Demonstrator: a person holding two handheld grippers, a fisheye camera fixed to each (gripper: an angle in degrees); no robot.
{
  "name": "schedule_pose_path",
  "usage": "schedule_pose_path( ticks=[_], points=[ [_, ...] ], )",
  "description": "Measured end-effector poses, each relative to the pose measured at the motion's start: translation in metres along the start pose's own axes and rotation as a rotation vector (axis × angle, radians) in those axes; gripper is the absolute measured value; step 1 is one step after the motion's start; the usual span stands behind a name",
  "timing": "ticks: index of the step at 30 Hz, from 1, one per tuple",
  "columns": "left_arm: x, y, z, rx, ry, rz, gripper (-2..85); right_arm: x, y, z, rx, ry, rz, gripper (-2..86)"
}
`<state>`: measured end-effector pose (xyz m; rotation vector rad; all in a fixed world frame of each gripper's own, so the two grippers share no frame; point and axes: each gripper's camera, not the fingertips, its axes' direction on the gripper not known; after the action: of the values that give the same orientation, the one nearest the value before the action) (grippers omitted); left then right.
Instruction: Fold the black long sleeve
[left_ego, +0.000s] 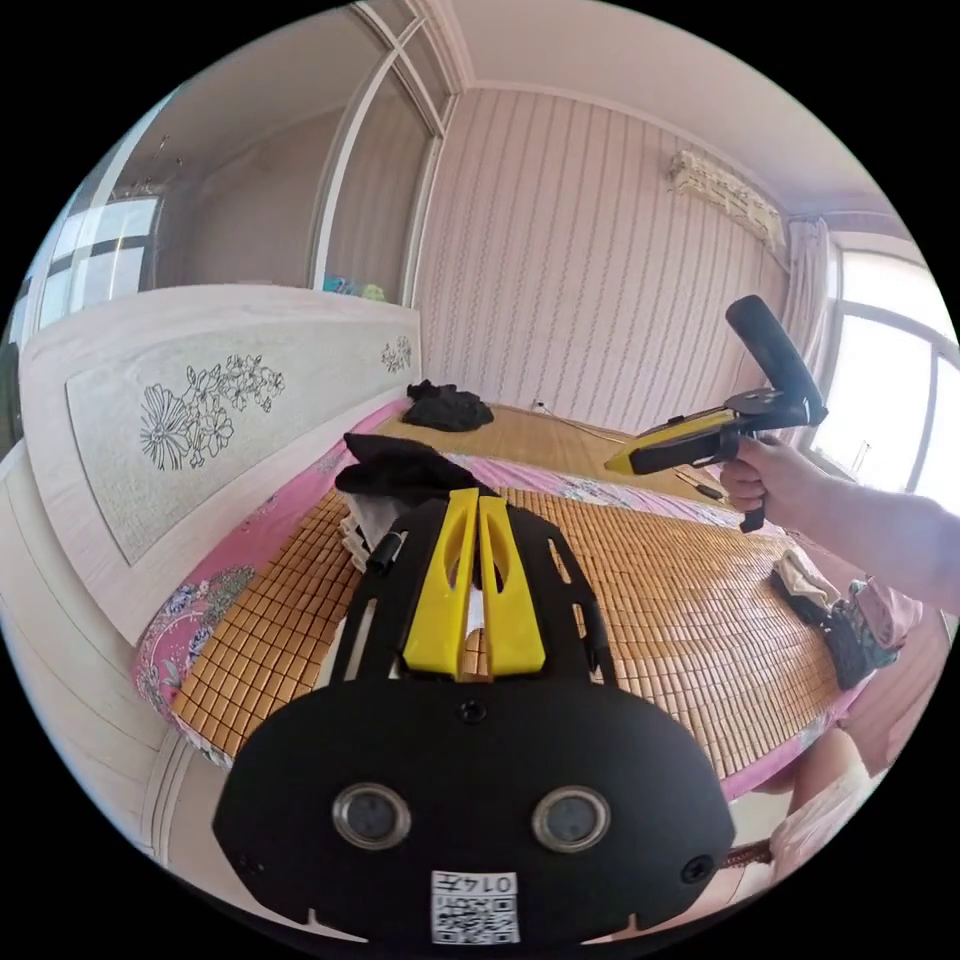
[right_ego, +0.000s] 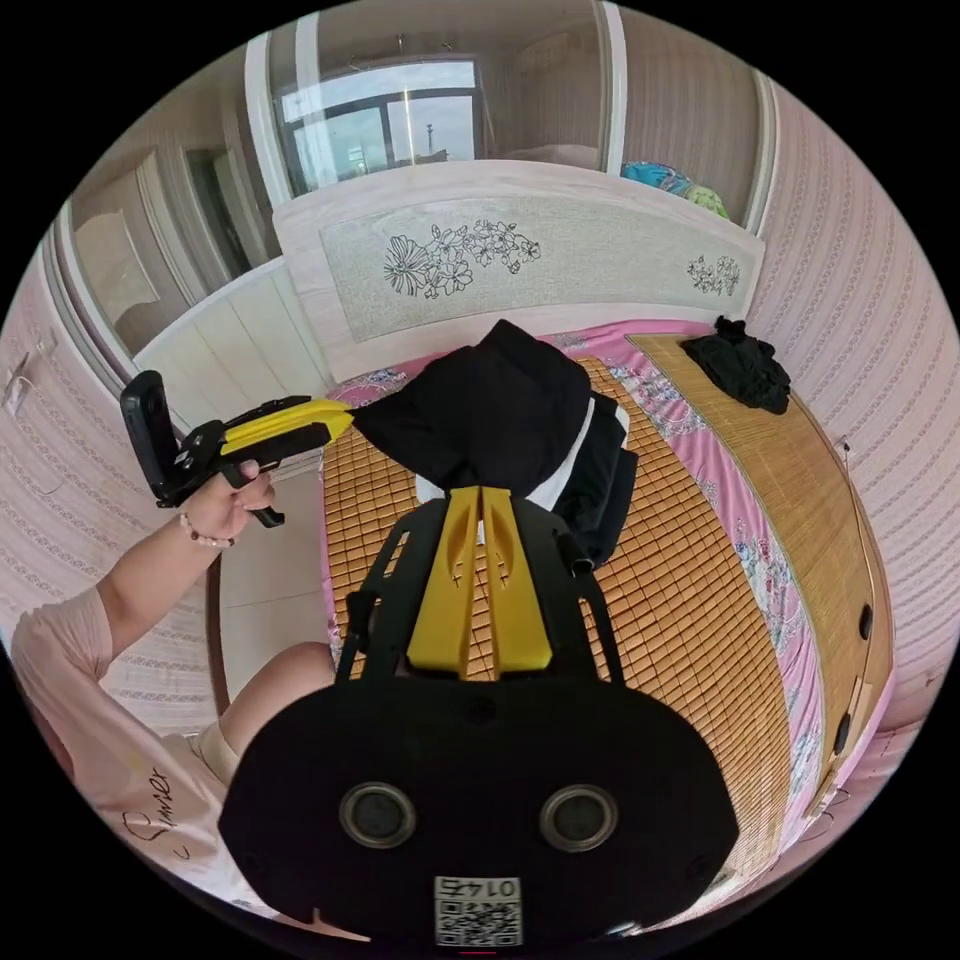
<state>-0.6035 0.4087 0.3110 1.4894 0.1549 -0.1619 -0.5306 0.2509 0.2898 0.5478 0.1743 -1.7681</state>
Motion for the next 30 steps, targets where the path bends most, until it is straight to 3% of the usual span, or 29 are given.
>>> schedule_pose_path(
  ticks=[3,7,9,12,15,17,22,25,30],
  points=[
    [0.050,0.010,-0.063,0.067,0.132,0.108,-1.0,-0.015,0.050,-0.034,0.037,-0.136,0.013,14.2],
    [0.098,0.074,-0.127,0.002,0.350,0.082,-1.0,-0.055,0.165,-0.038,0.069,-0.334,0.018,16.3],
    [0.116,0.142,-0.137,-0.174,0.376,-0.062,-1.0,-0.076,0.229,-0.007,0.038,-0.382,0.067,16.3],
    [0.118,0.225,-0.134,-0.452,0.336,-0.309,-1.0,-0.101,0.329,0.080,-0.212,-0.469,0.208,16.4],
    [0.113,0.264,-0.152,-0.487,0.342,-0.486,-1.0,-0.108,0.408,0.118,-0.319,-0.615,0.343,17.1],
    [0.113,0.268,-0.160,-0.506,0.334,-0.496,-1.0,-0.103,0.448,0.109,-0.265,-0.606,0.444,16.9],
    [0.122,0.256,-0.175,-0.509,0.310,-0.416,-1.0,-0.101,0.474,0.079,-0.175,-0.447,0.451,14.9],
    [0.126,0.253,-0.188,-0.503,0.301,-0.403,-1.0,-0.106,0.483,0.088,-0.236,-0.312,0.431,13.8],
    [0.126,0.257,-0.222,-0.476,0.274,-0.444,-1.0,-0.110,0.520,0.120,-0.361,-0.435,0.467,7.3]
  ],
)
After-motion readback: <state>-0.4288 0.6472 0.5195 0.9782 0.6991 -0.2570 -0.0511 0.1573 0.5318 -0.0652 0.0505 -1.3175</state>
